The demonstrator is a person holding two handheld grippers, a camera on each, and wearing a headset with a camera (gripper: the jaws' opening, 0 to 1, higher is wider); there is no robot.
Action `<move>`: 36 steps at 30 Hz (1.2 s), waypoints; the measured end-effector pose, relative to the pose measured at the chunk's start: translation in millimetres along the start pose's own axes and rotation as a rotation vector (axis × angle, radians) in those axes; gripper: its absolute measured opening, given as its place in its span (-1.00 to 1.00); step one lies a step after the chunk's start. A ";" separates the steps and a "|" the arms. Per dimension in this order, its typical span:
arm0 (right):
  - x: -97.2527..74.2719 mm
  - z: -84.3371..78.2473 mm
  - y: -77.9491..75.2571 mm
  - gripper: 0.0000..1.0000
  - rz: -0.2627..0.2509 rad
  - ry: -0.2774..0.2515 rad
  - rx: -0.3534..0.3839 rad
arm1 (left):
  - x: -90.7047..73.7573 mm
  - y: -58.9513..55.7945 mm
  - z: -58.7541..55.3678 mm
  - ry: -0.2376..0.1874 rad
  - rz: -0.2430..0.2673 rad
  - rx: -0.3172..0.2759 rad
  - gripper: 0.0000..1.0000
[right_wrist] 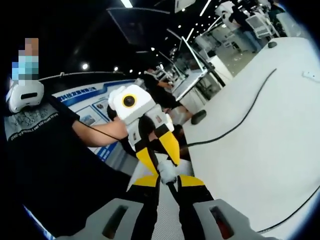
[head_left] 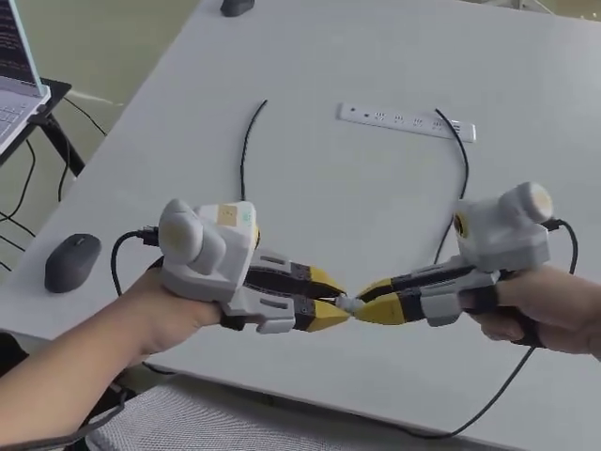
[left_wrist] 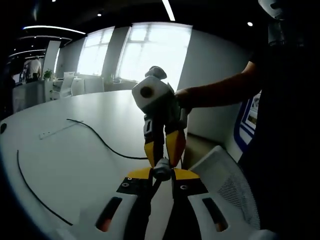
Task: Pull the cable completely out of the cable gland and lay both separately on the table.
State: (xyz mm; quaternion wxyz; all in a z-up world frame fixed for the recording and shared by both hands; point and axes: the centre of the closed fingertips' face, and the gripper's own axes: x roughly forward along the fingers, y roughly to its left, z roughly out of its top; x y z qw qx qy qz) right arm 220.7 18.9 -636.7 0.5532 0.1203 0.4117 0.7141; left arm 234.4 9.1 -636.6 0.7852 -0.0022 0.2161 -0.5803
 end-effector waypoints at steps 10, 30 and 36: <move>2.4 2.7 1.9 -0.84 -0.048 0.010 -0.157 | -3.5 -0.9 0.5 -0.010 0.005 -0.020 -0.71; 0.7 7.4 -1.1 -0.85 -0.369 0.204 -0.779 | -9.5 1.9 5.1 -0.042 -0.009 -0.131 -0.71; 5.0 1.4 -2.3 -0.85 -0.429 0.252 -0.870 | -9.0 1.0 -0.1 -0.035 -0.009 -0.164 -0.71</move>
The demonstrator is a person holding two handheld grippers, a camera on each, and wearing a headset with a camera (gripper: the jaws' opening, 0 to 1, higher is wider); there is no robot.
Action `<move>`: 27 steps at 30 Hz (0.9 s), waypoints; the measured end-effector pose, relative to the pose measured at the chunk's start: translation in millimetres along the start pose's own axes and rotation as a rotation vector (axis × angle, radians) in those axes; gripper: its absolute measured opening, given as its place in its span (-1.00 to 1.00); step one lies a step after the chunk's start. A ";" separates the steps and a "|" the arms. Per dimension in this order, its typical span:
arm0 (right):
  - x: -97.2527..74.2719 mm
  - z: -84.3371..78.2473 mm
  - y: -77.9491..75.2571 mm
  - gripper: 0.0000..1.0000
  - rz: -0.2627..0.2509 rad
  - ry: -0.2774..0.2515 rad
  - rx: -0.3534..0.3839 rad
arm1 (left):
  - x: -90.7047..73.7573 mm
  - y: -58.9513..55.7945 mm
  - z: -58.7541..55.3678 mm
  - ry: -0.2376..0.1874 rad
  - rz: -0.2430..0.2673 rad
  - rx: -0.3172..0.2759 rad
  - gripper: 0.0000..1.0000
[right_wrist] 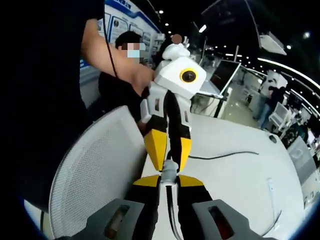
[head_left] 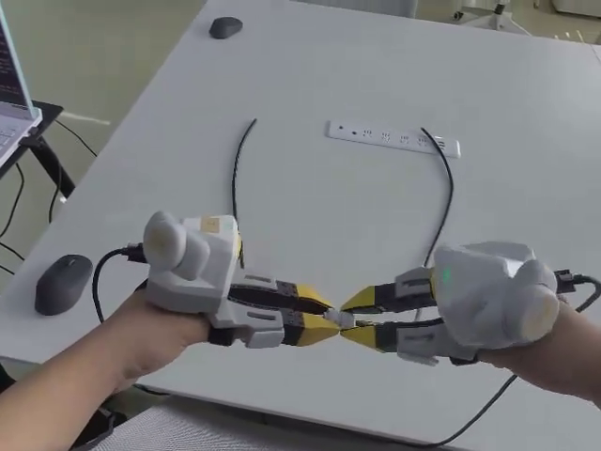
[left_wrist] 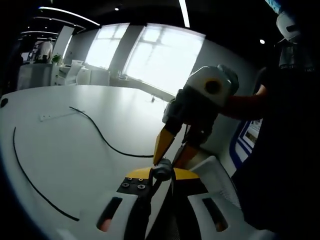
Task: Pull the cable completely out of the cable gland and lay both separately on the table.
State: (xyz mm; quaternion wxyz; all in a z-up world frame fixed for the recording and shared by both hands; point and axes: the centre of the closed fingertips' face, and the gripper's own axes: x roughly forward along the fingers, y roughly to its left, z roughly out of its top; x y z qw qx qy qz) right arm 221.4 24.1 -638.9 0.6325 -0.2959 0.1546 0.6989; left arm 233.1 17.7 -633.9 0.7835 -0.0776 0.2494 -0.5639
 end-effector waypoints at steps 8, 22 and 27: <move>-1.7 0.3 -4.9 -0.84 -0.022 -0.005 0.013 | 0.7 0.3 3.2 -0.016 0.008 -0.019 -0.71; -6.7 3.8 -4.3 -0.82 -0.040 -0.023 0.075 | 0.3 -4.0 4.4 -0.013 0.022 0.034 -0.71; -13.3 2.2 -7.5 -0.74 -0.077 -0.053 0.188 | -0.1 -3.8 4.1 -0.014 0.033 0.041 -0.71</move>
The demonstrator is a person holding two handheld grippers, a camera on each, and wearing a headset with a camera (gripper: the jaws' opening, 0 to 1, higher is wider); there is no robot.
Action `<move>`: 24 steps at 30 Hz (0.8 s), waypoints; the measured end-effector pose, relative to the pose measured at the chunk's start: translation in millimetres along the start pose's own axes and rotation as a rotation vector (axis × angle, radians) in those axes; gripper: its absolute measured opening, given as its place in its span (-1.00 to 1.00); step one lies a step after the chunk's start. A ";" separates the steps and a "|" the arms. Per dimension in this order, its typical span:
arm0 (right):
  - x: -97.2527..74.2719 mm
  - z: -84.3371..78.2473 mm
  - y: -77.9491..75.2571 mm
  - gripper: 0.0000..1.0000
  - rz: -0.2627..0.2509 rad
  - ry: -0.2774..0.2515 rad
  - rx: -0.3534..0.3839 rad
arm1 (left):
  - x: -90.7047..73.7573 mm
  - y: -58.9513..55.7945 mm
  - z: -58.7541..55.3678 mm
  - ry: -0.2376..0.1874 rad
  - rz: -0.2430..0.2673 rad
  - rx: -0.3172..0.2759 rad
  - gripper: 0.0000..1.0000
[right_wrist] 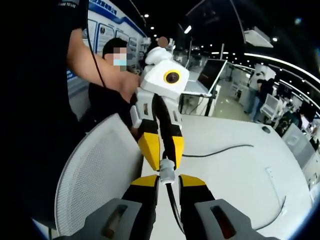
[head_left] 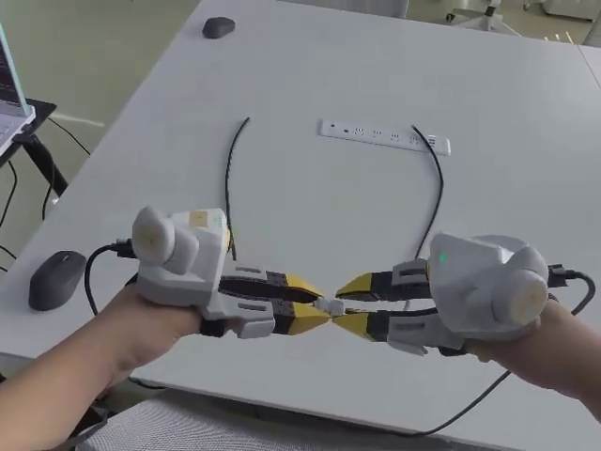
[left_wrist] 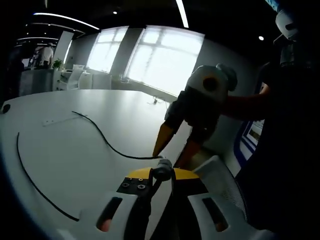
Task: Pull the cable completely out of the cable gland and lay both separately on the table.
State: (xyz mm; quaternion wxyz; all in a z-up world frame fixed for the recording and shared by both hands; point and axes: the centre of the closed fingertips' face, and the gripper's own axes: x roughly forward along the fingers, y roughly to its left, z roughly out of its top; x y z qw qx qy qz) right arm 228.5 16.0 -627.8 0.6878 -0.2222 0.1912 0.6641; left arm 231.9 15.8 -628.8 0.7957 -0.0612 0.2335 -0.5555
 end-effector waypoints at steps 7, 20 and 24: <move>-24.2 -0.1 -17.1 -0.64 -0.158 -0.045 0.090 | -0.9 1.3 2.1 -0.014 0.027 0.002 -0.71; -16.0 -18.3 -8.6 -0.68 -0.292 0.118 -0.070 | -1.2 -0.3 5.7 -0.016 0.053 -0.003 -0.70; -11.3 -19.9 -6.5 -0.76 -0.313 0.134 -0.083 | -0.8 -1.4 5.4 -0.013 0.055 -0.008 -0.70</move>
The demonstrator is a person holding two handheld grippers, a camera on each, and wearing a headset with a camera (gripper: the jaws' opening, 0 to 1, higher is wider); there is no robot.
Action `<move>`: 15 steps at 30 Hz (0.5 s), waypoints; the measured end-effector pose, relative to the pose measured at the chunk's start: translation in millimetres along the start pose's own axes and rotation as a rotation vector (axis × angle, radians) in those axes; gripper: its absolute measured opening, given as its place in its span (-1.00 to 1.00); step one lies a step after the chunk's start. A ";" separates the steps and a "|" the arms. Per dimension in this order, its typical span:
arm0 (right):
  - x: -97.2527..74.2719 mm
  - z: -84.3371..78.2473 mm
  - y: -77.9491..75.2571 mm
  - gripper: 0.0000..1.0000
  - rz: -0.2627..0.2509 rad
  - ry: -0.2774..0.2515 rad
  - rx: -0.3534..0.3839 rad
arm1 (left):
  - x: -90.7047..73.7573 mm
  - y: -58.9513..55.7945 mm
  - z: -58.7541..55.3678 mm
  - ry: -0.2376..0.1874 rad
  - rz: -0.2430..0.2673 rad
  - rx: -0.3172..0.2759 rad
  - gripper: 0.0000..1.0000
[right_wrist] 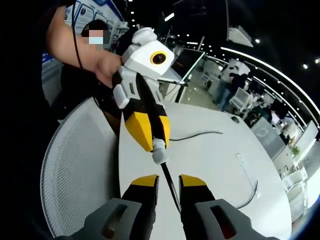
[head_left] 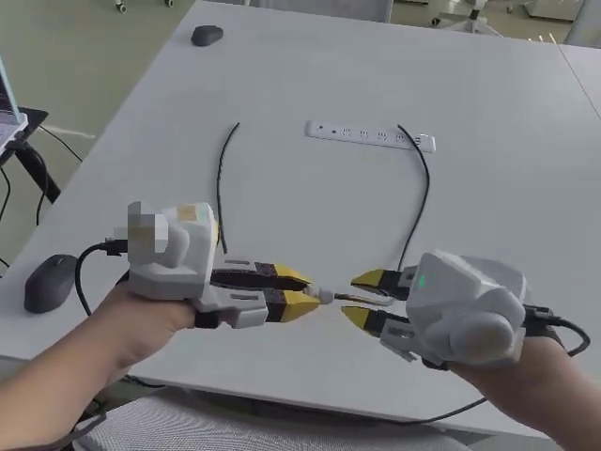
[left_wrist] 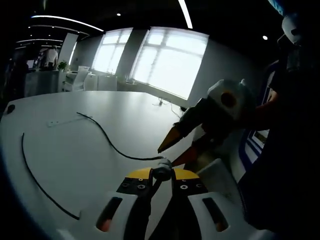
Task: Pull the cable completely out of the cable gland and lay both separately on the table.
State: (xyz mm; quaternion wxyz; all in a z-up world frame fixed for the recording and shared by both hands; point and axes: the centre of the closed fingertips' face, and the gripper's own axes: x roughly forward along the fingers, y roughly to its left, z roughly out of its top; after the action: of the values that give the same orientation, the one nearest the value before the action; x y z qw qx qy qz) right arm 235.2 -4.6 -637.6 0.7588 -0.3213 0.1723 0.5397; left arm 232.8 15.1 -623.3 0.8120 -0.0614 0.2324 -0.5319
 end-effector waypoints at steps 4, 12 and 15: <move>0.3 -0.9 1.0 -0.84 0.000 0.004 0.017 | -0.1 -1.0 0.6 -0.003 0.002 -0.002 -0.70; 2.4 0.2 0.7 -0.88 -0.009 0.012 0.027 | 1.9 -0.8 -1.3 -0.004 -0.010 -0.008 -0.70; 4.0 0.6 -0.4 -0.91 -0.015 0.012 0.029 | 3.8 -0.3 -2.3 0.000 -0.010 -0.001 -0.70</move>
State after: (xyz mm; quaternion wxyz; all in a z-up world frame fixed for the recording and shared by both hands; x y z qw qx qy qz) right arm 236.9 -1.5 -639.5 0.7664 -0.3148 0.1824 0.5293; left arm 232.8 11.9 -626.5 0.8093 -0.0628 0.2326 -0.5357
